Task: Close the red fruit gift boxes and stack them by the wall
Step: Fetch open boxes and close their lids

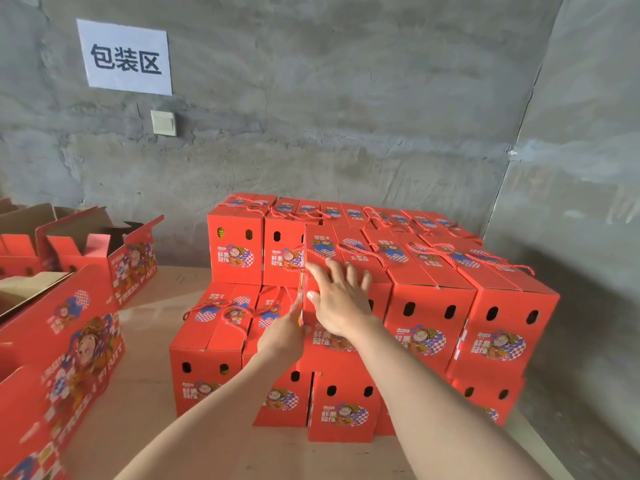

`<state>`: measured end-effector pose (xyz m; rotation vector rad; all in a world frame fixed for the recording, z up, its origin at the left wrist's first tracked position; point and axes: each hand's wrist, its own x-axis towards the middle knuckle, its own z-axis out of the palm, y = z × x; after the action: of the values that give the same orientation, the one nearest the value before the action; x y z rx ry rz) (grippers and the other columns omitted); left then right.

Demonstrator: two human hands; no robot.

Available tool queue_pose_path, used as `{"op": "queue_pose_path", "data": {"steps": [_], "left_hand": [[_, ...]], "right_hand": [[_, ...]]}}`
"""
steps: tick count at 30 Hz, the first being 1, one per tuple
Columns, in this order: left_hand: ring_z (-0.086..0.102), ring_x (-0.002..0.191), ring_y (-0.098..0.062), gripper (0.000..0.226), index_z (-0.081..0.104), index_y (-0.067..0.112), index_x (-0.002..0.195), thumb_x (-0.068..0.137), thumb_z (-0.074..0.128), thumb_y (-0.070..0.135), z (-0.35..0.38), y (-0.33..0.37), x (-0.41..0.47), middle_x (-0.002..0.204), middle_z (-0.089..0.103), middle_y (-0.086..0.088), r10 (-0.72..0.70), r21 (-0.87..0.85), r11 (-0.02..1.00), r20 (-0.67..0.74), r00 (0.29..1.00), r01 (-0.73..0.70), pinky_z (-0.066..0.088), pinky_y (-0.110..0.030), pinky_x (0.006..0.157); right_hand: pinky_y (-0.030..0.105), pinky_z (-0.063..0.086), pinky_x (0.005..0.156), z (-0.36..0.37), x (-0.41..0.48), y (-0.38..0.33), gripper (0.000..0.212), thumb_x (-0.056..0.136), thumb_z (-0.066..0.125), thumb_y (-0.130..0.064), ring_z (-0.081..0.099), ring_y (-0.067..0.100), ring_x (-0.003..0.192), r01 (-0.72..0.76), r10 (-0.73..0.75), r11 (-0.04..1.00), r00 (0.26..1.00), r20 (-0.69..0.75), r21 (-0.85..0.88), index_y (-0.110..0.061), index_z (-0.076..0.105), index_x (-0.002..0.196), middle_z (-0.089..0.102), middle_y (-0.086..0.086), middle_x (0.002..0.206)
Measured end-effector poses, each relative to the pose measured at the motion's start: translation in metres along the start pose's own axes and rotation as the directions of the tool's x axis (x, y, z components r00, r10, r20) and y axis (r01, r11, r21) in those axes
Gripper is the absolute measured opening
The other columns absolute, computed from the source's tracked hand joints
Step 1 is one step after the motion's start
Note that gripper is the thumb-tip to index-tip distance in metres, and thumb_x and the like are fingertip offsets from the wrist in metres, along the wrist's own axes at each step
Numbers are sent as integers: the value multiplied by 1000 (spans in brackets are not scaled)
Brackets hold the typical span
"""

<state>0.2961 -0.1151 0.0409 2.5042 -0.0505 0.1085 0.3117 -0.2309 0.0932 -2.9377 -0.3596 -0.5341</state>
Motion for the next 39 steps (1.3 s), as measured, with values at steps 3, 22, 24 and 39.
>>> {"op": "queue_pose_path", "data": {"steps": [3, 22, 24, 39], "left_hand": [[63, 81, -26, 59, 12, 35, 151, 100, 42, 29, -12, -6, -29, 102, 66, -8, 74, -17, 997, 29, 997, -74, 50, -35, 67], [66, 76, -14, 20, 74, 24, 92, 86, 58, 14, -178, -177, -285, 88, 73, 8, -126, -110, 991, -642, 756, 72, 53, -29, 71], [68, 87, -16, 23, 74, 20, 100, 88, 58, 9, -193, -196, -294, 98, 73, 5, -169, -121, 986, -692, 702, 118, 53, -29, 79], [57, 106, -32, 21, 71, 8, 106, 91, 57, 6, -227, -300, -333, 111, 67, -11, -223, -64, 962, -747, 626, 267, 44, -43, 93]], "right_hand": [[61, -4, 111, -3, -1, 1, 51, 100, 37, -38, 8, 36, 143, -11, 11, 1000, 1000, 6, 2, -40, 15, 147, 10, 3, 157], [36, 49, 81, 42, -137, -323, 40, 92, 38, -19, 62, 28, 97, 500, -632, 632, 775, 20, 592, -17, 55, 128, 67, 9, 110], [33, 43, 76, 41, -147, -354, 39, 96, 31, -24, 60, 34, 98, 432, -628, 651, 769, 122, 624, -12, 51, 127, 67, 16, 104], [32, 56, 56, 48, -187, -362, 92, 88, 42, 4, 62, 36, 95, -403, -243, 596, 734, 634, 695, -37, -13, 148, 24, 13, 153]]}}
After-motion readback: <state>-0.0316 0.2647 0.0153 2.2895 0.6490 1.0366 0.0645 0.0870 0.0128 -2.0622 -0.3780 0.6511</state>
